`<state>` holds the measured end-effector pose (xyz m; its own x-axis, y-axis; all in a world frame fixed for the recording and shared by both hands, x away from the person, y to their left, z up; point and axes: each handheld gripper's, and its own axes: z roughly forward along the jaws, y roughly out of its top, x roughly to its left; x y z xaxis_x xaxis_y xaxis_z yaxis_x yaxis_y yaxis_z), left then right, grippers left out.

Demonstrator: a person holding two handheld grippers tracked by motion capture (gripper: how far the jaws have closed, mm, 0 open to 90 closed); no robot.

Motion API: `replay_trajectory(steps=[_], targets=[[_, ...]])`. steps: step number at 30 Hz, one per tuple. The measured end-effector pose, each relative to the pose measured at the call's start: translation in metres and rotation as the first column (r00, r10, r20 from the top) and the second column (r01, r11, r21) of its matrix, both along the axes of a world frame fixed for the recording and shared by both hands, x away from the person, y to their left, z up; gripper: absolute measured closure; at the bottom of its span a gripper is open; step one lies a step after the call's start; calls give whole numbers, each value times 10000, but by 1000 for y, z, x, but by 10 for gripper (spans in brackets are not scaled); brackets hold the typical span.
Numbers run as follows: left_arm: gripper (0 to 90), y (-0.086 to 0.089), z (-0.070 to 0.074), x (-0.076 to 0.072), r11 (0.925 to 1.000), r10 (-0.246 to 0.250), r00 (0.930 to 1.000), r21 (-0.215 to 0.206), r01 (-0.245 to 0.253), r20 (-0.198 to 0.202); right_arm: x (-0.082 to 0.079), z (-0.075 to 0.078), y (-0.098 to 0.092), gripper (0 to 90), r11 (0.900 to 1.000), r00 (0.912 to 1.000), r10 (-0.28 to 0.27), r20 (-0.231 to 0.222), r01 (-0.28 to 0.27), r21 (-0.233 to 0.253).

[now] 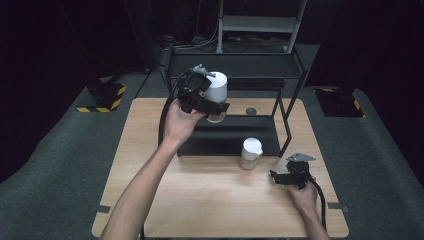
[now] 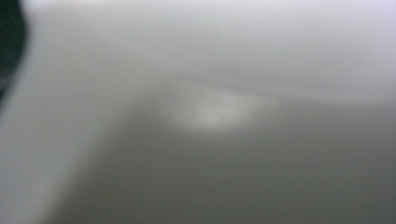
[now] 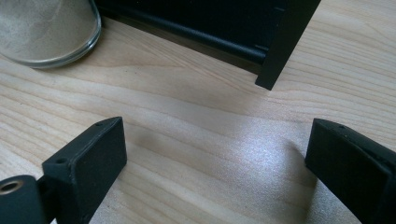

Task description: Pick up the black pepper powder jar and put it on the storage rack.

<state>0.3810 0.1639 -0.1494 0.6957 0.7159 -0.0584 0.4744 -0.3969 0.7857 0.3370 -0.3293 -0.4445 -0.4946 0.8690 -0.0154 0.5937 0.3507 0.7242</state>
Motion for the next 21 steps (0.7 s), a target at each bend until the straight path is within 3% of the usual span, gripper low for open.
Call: replay_trajectory(steps=[11,21], targets=[[309,-4,35,21,10000,28,9998,-48,-29,-190,0,0,0,47,10000,10000,-4,-15,4,-7],[309,-13,63,40,9987,511,9986,22,-510,-100,0,0,0,47,10000,10000,9,-17,-9,-25]])
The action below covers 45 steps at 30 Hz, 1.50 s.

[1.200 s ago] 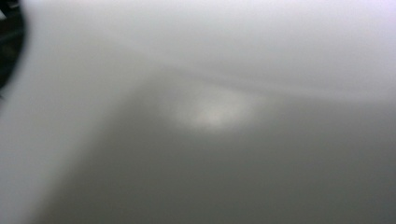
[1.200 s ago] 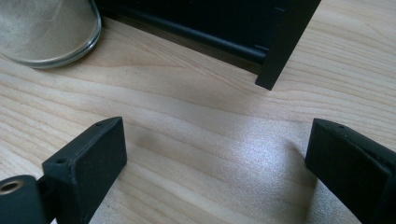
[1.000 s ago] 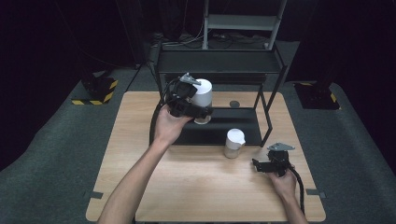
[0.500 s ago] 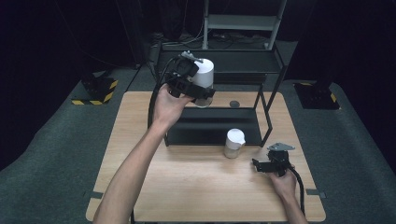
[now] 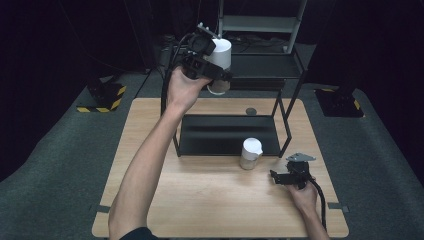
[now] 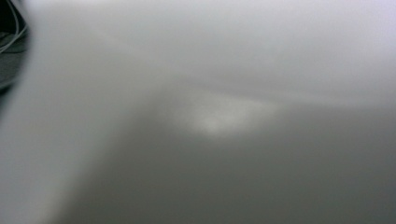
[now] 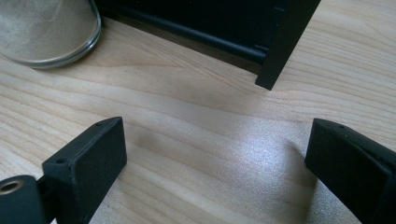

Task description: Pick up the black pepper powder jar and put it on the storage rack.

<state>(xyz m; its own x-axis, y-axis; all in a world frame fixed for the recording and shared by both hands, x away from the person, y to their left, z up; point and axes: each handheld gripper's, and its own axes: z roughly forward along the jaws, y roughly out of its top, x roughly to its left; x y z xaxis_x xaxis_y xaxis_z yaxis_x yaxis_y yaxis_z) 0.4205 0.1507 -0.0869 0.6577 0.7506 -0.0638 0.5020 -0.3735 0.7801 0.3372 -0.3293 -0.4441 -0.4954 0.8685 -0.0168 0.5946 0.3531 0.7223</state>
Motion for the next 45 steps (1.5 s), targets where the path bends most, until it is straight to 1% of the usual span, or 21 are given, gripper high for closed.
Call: replay_trajectory(steps=[3,5,8,10,13,16,20,22,25,28,30,35,39,42,45], targets=[[309,-3,4,6,9999,158,9999,-5,-158,34,0,0,0,47,10000,10000,2,1,-2,0],[309,-5,7,11,9993,368,9993,-48,-368,-4,0,0,0,47,10000,10000,-9,-15,9,8],[309,-5,7,20,9982,591,9982,-75,-592,-53,0,0,0,48,10000,10000,-8,-13,8,3],[309,-6,6,26,9965,825,9965,-93,-826,-122,0,0,0,48,10000,10000,-5,-9,5,1],[310,-10,5,34,9925,1219,9924,23,-1219,-159,0,0,0,47,10000,10000,-6,-11,6,2],[309,-12,3,38,9877,1564,9877,66,-1564,-82,0,0,0,48,10000,10000,-3,-9,3,-1],[309,-17,2,43,9802,1966,9805,234,-1965,-30,0,0,0,48,10000,10000,-6,-12,6,1],[309,-17,0,45,9766,2141,9768,210,-2140,-16,0,0,0,48,10000,10000,-3,-8,3,-2],[309,-18,-2,48,9730,2301,9732,189,-2301,-19,0,0,0,48,10000,10000,-4,-14,4,1],[309,-22,-3,49,9708,2374,9714,348,-2373,26,0,0,0,48,10000,10000,0,-9,0,-3],[309,-24,-4,49,9710,2355,9719,413,-2356,75,0,0,0,48,10000,10000,-1,-11,1,-3],[309,-26,-7,52,9709,2363,9716,371,-2366,106,0,0,0,48,10000,10000,-1,-7,1,-3],[309,-29,-10,55,9713,2330,9725,484,-2330,57,0,0,0,48,10000,10000,-1,-10,1,-5],[309,-29,-12,55,9727,2282,9736,401,-2284,100,0,0,0,48,10000,10000,2,-8,-2,-8],[309,-31,-12,54,9727,2258,9740,499,-2265,191,0,0,0,48,10000,10000,0,-9,0,-6]])
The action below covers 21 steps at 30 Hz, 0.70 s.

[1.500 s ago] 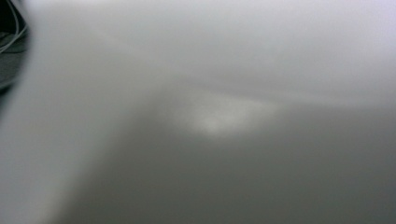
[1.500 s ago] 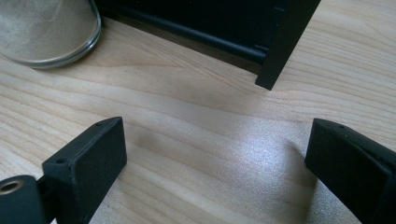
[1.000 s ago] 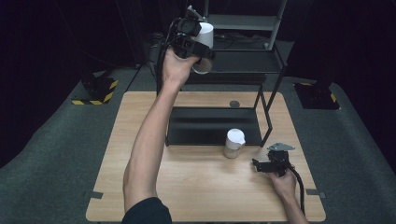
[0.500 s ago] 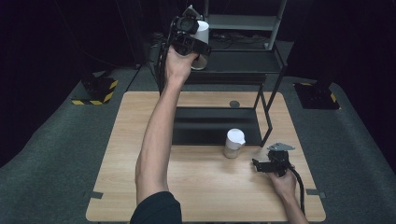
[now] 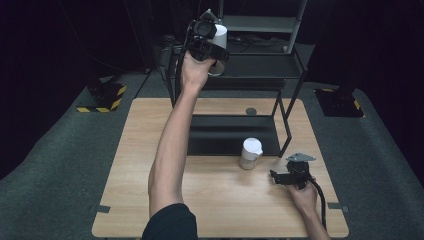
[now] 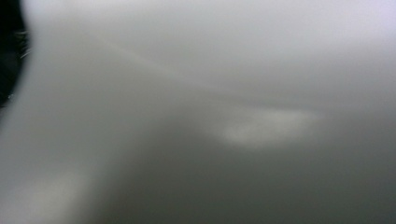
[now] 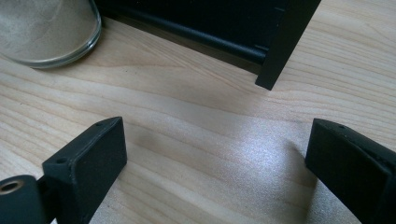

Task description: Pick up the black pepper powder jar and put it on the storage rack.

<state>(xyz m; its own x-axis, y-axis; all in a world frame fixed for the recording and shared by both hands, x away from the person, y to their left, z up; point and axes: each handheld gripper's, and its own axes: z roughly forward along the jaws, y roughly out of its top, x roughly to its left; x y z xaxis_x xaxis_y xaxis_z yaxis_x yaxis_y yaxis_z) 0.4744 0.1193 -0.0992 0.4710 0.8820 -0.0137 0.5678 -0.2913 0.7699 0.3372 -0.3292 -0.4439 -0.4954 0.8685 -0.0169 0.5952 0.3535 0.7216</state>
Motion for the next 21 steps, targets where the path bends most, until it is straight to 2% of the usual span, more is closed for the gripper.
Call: replay_trajectory(steps=[13,19,21], targets=[[307,3,-5,-6,9999,-122,9997,1,122,226,0,0,0,48,10000,10000,1,14,-1,7],[304,6,-5,-5,9998,-195,9997,-59,196,168,0,0,0,48,10000,10000,1,13,-1,7],[259,9,-5,-4,9994,-240,9996,-232,243,141,0,0,0,48,10000,10000,1,14,-1,9]])
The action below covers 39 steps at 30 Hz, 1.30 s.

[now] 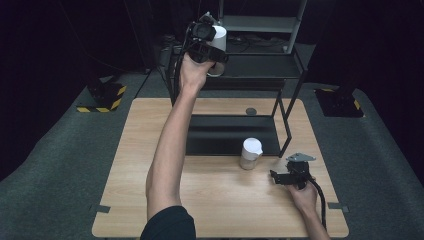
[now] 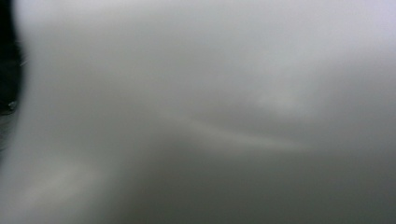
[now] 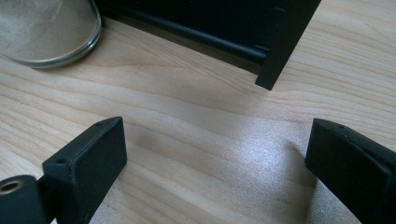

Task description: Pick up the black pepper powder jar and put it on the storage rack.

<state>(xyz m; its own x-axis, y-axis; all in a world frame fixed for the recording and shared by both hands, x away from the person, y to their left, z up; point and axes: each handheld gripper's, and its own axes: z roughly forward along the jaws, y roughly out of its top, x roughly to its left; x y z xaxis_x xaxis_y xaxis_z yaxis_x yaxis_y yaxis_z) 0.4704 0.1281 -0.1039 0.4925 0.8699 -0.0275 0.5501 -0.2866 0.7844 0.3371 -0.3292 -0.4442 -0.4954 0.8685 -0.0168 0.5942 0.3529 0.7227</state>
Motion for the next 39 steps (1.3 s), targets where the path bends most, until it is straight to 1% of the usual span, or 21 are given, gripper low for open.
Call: replay_trajectory(steps=[2,5,8,10,13,16,18,19,22,23,25,28,33,35,36,39], targets=[[197,0,1,-2,10000,-6,10000,23,6,80,0,0,0,48,10000,10000,4,4,-4,-3],[143,2,2,-5,10000,69,9999,17,-69,131,0,0,0,48,10000,10000,-1,-3,1,0],[107,5,3,-9,9998,179,9996,-64,-177,200,0,0,0,48,10000,10000,-4,-10,4,5],[93,7,3,-11,9998,167,9997,-74,-166,186,0,0,0,48,10000,10000,-8,-11,8,6],[83,10,4,-16,9999,106,9998,-87,-105,175,0,0,0,47,10000,10000,0,-1,0,-1],[80,10,6,-22,10000,-14,9998,26,13,209,0,0,0,48,10000,10000,-5,-8,5,4],[78,8,8,-26,9999,2,9997,156,-6,250,0,0,0,47,10000,10000,-7,-10,7,4],[78,6,9,-30,9996,56,9994,290,-67,349,0,0,0,48,10000,10000,-12,-12,12,7],[80,5,9,-38,9995,-19,9989,303,5,459,0,0,0,48,10000,10000,-5,-13,5,1],[81,5,9,-38,9995,-19,9989,303,5,459,0,0,0,48,10000,10000,-5,-13,5,1],[81,6,8,-43,9997,31,9988,228,-42,479,0,0,0,47,10000,10000,5,4,-5,-5],[81,8,5,-48,9997,71,9988,231,-82,489,0,0,0,47,10000,10000,9,7,-9,-9],[82,11,2,-55,9999,24,9988,159,-32,489,0,0,0,47,10000,10000,11,27,-11,-4],[85,12,1,-58,9998,3,9986,219,-14,523,0,0,0,47,10000,10000,-3,7,3,2],[86,13,0,-60,9999,-9,9986,154,0,530,0,0,0,47,10000,10000,-7,3,7,6],[85,15,-1,-63,9997,-118,9985,215,107,539,0,0,0,47,10000,10000,-7,6,7,5]])
